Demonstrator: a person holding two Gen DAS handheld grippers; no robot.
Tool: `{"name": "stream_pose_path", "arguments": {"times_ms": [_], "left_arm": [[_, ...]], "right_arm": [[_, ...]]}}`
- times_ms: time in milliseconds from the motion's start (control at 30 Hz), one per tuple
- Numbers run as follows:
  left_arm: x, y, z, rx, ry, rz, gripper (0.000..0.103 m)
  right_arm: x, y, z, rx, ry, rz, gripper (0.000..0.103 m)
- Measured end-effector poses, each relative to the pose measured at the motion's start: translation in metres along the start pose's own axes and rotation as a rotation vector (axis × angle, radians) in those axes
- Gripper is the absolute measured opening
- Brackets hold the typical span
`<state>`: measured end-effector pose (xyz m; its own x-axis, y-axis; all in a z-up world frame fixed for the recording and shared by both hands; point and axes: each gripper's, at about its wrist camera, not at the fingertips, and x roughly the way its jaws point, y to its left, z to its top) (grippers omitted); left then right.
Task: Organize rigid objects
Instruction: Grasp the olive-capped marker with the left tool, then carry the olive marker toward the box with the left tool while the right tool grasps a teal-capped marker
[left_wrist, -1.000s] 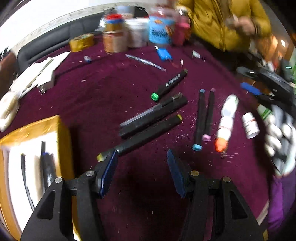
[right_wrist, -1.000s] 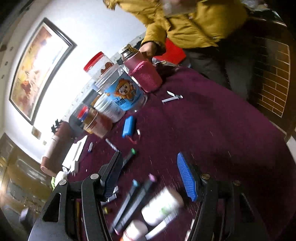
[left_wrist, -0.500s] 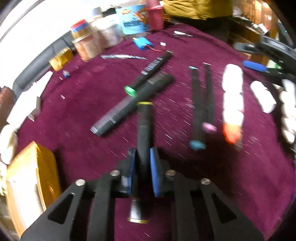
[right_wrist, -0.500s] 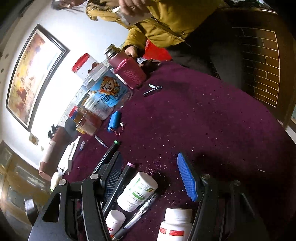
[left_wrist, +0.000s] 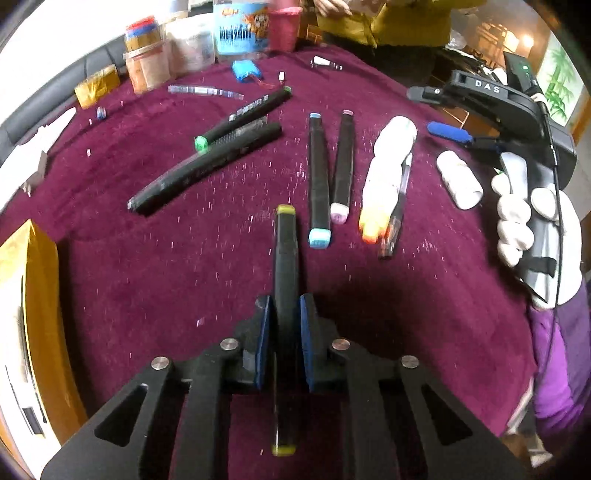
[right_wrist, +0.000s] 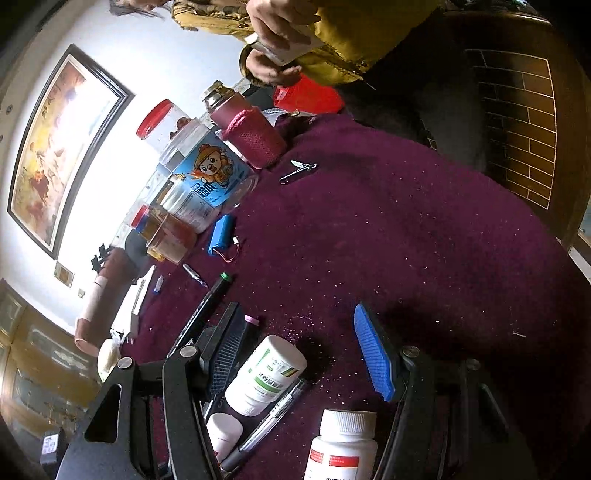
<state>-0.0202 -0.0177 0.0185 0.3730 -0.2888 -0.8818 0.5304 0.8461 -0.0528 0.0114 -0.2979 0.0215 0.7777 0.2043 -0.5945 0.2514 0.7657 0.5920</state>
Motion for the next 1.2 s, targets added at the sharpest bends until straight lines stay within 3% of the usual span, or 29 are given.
{"name": "stream_pose_path", "arguments": {"times_ms": [100, 200, 400, 767, 1067, 1200], "left_arm": [[0.002, -0.01, 0.0, 0.05, -0.046, 0.054, 0.017], [0.002, -0.008, 0.0, 0.03, -0.07, 0.058, 0.012], [-0.013, 0.014, -0.013, -0.113, -0.121, -0.061, 0.012], [-0.09, 0.045, -0.049, -0.278, -0.332, -0.223, 0.012], [-0.131, 0.072, -0.075, -0.324, -0.443, -0.255, 0.012], [-0.142, 0.087, -0.087, -0.34, -0.48, -0.266, 0.012]], "right_arm": [[0.002, 0.0, -0.001, -0.004, 0.012, -0.006, 0.057], [0.006, -0.001, -0.001, -0.004, 0.026, -0.014, 0.057], [0.008, -0.003, -0.002, -0.011, 0.024, -0.043, 0.057], [0.013, 0.001, -0.003, -0.056, 0.016, -0.103, 0.057], [0.003, 0.019, -0.005, -0.129, -0.043, -0.176, 0.057], [-0.018, 0.053, -0.01, -0.185, -0.067, -0.124, 0.057]]}}
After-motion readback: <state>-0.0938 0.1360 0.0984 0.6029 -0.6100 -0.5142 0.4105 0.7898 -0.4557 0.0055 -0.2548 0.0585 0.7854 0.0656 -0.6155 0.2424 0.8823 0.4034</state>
